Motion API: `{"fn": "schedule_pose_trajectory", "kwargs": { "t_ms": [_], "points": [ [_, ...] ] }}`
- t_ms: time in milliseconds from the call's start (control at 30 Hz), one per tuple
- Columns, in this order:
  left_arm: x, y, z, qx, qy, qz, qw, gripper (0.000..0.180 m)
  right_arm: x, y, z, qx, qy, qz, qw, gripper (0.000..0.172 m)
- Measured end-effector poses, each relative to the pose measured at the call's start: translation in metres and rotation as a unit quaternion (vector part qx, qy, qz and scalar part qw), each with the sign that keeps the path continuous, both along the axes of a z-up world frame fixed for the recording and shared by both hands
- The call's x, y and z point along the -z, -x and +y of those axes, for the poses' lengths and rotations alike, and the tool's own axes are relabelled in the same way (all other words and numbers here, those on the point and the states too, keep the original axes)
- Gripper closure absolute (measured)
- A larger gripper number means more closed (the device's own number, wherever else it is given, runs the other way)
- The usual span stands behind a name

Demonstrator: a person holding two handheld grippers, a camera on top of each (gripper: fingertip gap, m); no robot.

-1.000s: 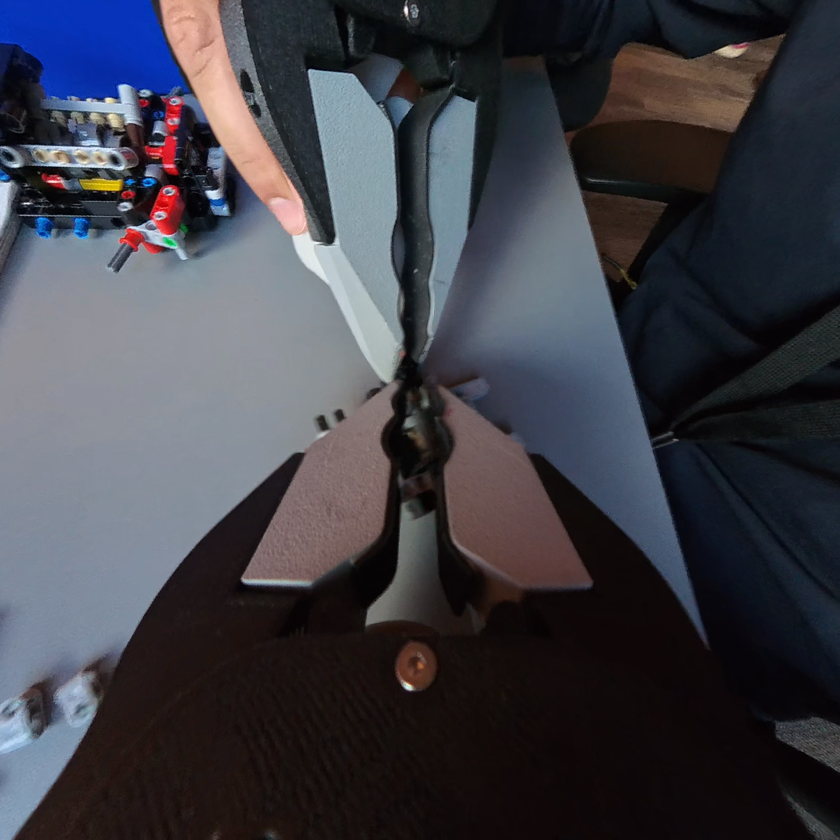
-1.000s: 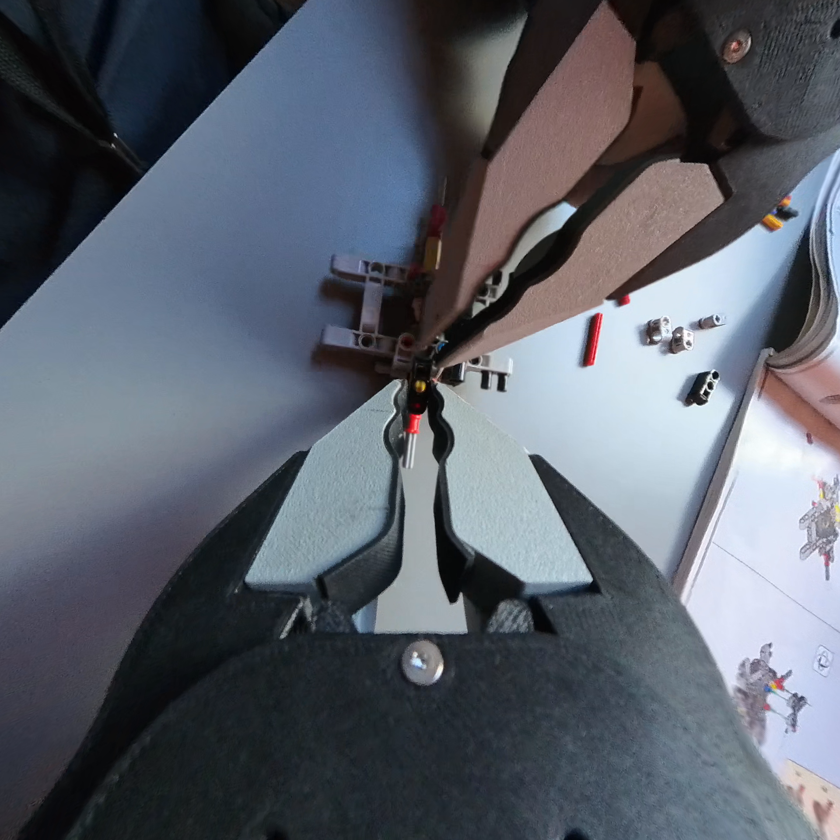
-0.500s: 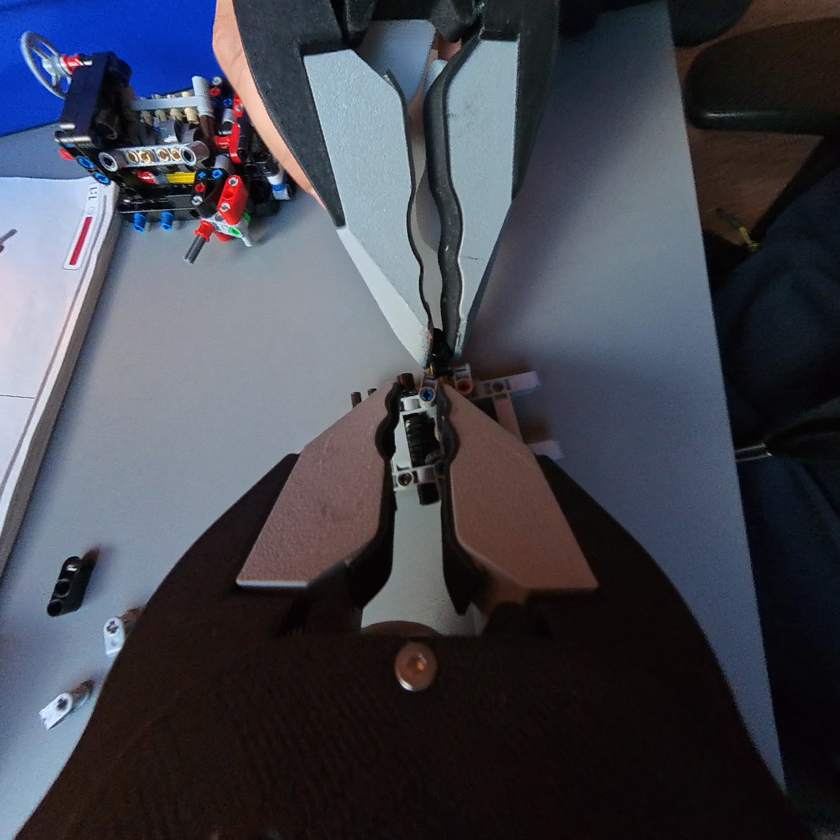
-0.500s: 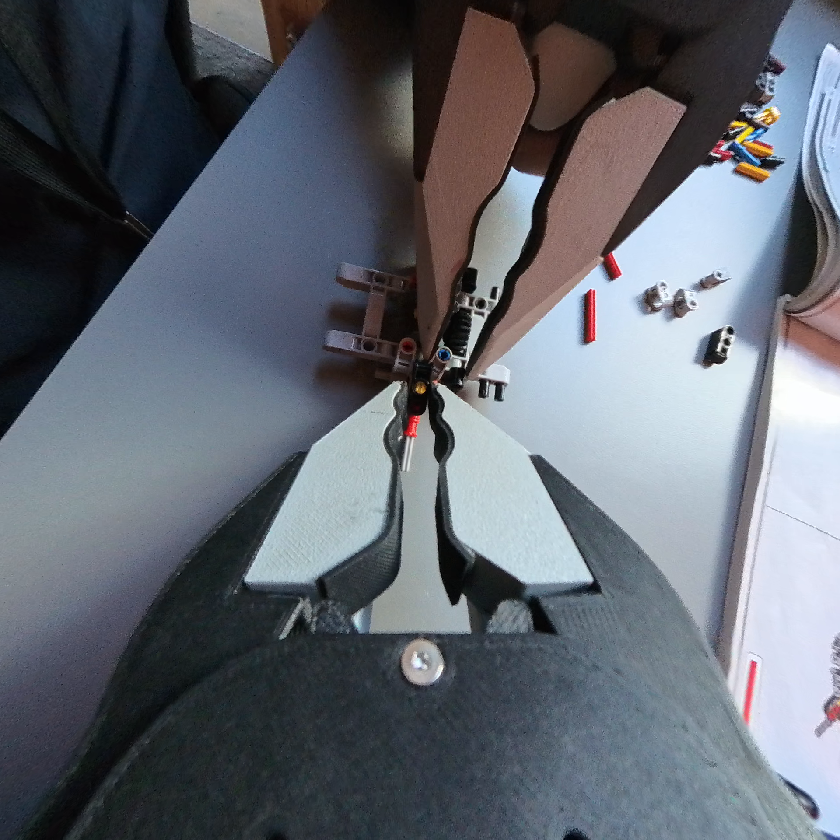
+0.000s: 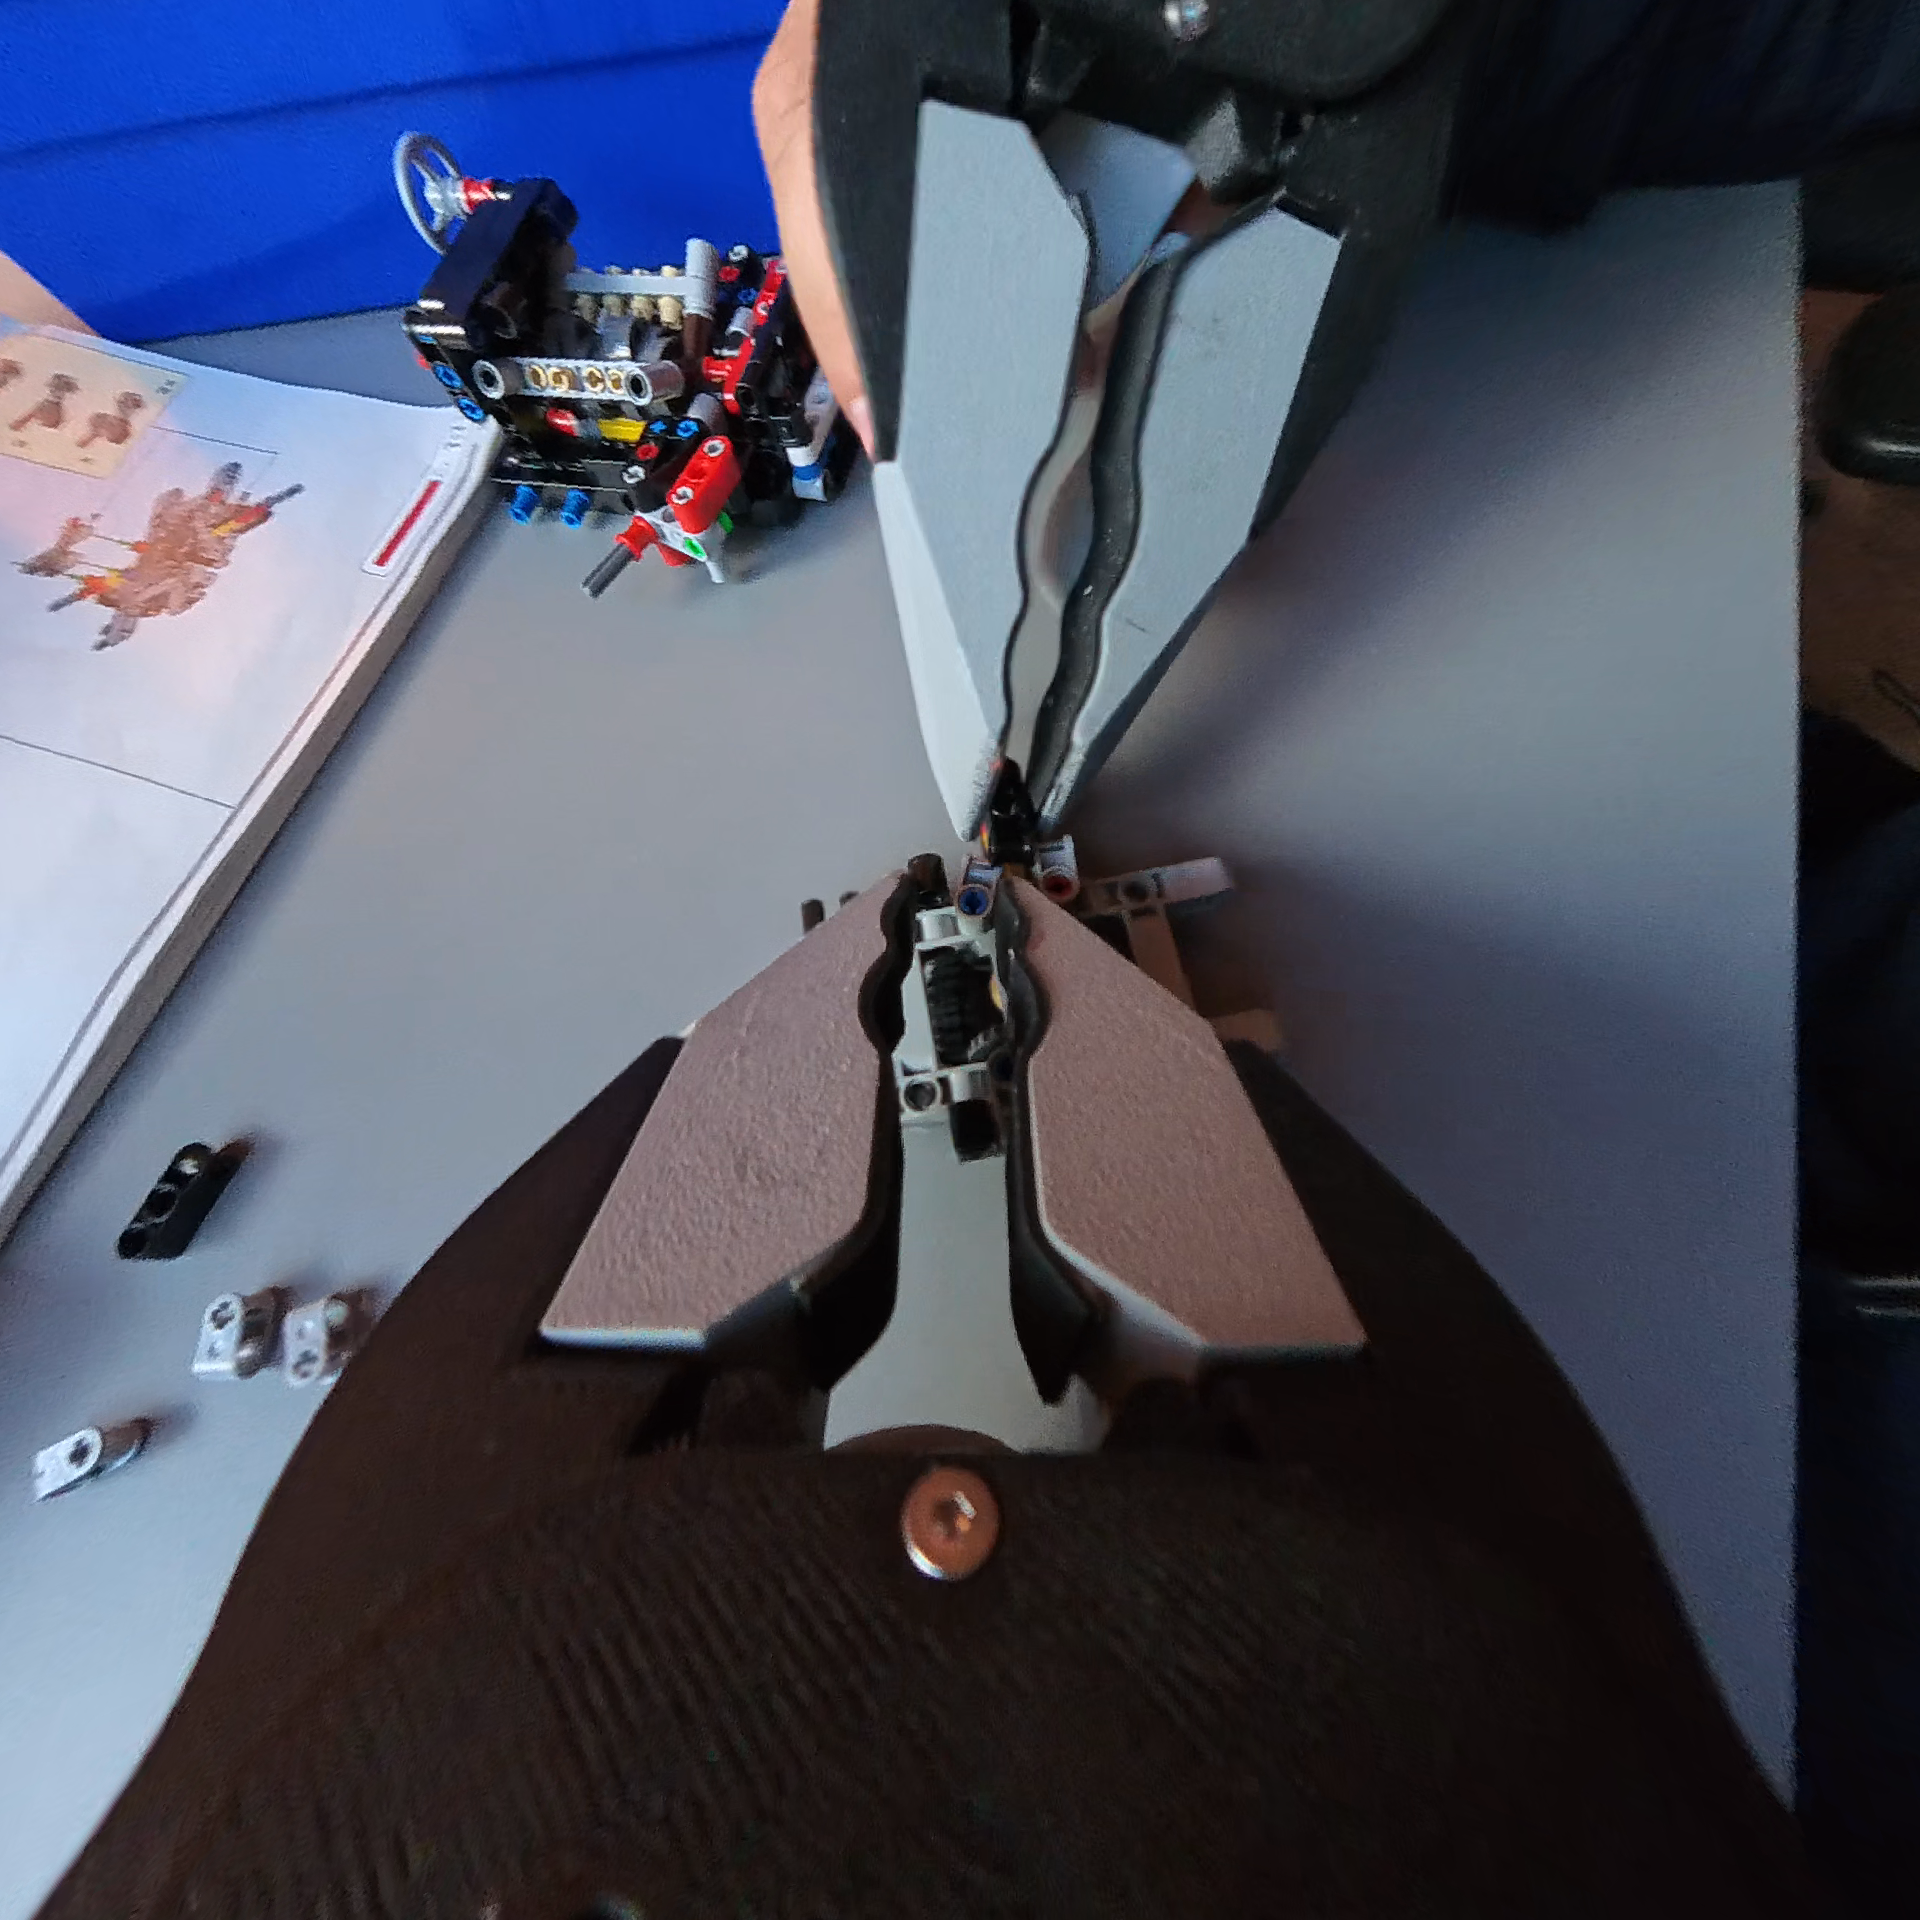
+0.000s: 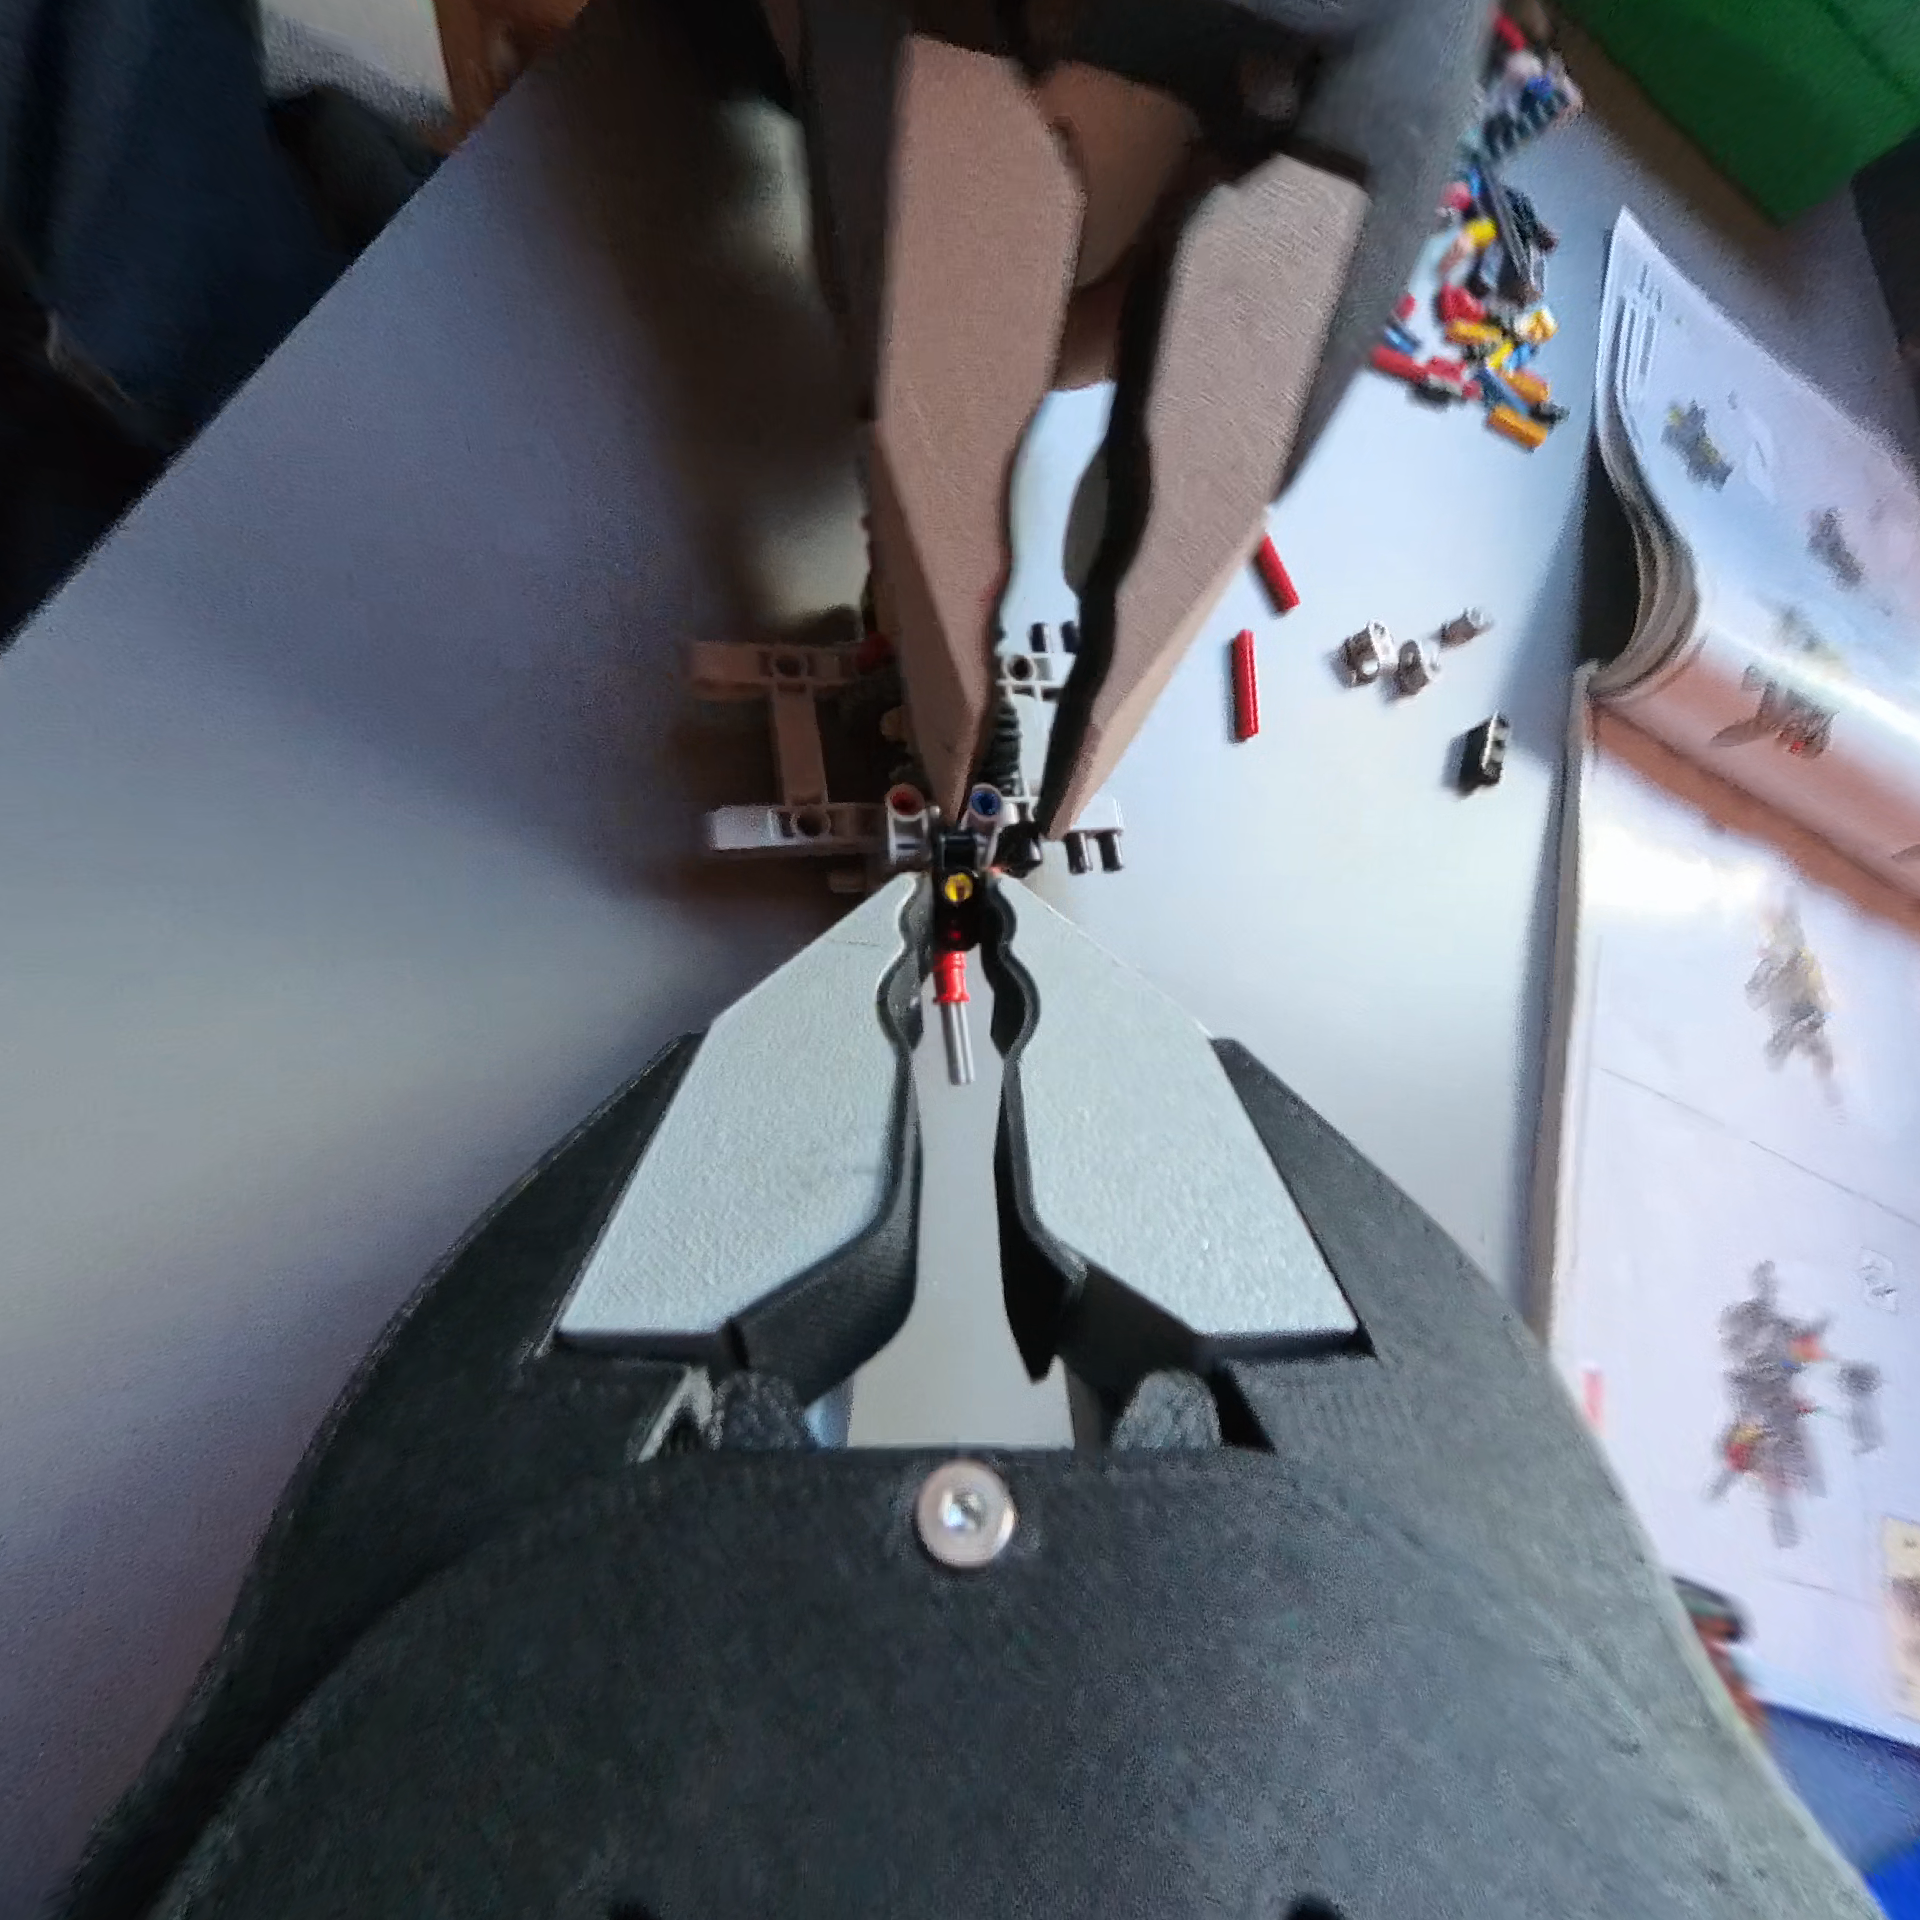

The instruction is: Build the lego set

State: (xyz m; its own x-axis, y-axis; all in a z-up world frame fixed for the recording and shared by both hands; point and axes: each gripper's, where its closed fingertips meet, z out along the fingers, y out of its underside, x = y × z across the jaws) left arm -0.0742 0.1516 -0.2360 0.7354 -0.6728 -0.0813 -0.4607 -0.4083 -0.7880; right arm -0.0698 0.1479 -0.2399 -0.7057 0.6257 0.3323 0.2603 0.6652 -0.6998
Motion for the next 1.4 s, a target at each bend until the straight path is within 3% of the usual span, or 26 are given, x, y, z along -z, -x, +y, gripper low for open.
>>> {"fn": "schedule_pose_trajectory", "kwargs": {
  "t_ms": [100, 367, 567, 700, 867, 967, 1133, 1233, 1300, 1400],
  "points": [
    [0.001, 0.000, -0.002, 0.002, -0.004, 0.025, 1.000, 0.162, -0.001, -0.002, -0.006, 0.011, 0.083, -0.043, 0.996, 0.167],
    [0.001, -0.005, -0.004, 0.000, -0.018, 0.045, 0.999, 0.166, 0.000, -0.005, -0.007, 0.023, 0.011, -0.011, 1.000, 0.167],
    [0.002, -0.002, -0.004, -0.072, 0.011, -0.028, 0.997, 0.167, 0.001, -0.001, -0.005, 0.053, -0.020, 0.015, 0.998, 0.166],
    [0.003, -0.004, -0.004, -0.084, 0.029, -0.051, 0.995, 0.167, 0.001, -0.004, -0.005, 0.026, -0.095, 0.046, 0.994, 0.166],
    [0.002, -0.009, -0.005, -0.061, 0.001, -0.017, 0.998, 0.167, 0.002, -0.010, -0.008, -0.042, -0.107, 0.021, 0.993, 0.167],
    [0.002, -0.011, -0.006, -0.060, -0.008, -0.004, 0.998, 0.167, 0.004, -0.012, -0.009, -0.070, -0.061, -0.058, 0.994, 0.166],
    [0.003, -0.011, -0.003, -0.073, 0.028, -0.046, 0.996, 0.167, 0.005, -0.013, -0.007, -0.048, 0.046, -0.166, 0.984, 0.165],
    [0.001, -0.011, -0.005, -0.066, 0.053, -0.084, 0.993, 0.159, 0.018, -0.016, -0.005, -0.017, 0.058, -0.221, 0.973, 0.163],
    [-0.005, -0.012, -0.009, -0.056, 0.061, -0.107, 0.991, 0.158, 0.016, -0.016, -0.008, -0.026, 0.061, -0.204, 0.977, 0.158],
    [-0.004, -0.008, -0.013, -0.057, 0.063, -0.083, 0.993, 0.152, 0.005, -0.015, -0.004, -0.016, 0.068, -0.182, 0.981, 0.149]
  ]
}}
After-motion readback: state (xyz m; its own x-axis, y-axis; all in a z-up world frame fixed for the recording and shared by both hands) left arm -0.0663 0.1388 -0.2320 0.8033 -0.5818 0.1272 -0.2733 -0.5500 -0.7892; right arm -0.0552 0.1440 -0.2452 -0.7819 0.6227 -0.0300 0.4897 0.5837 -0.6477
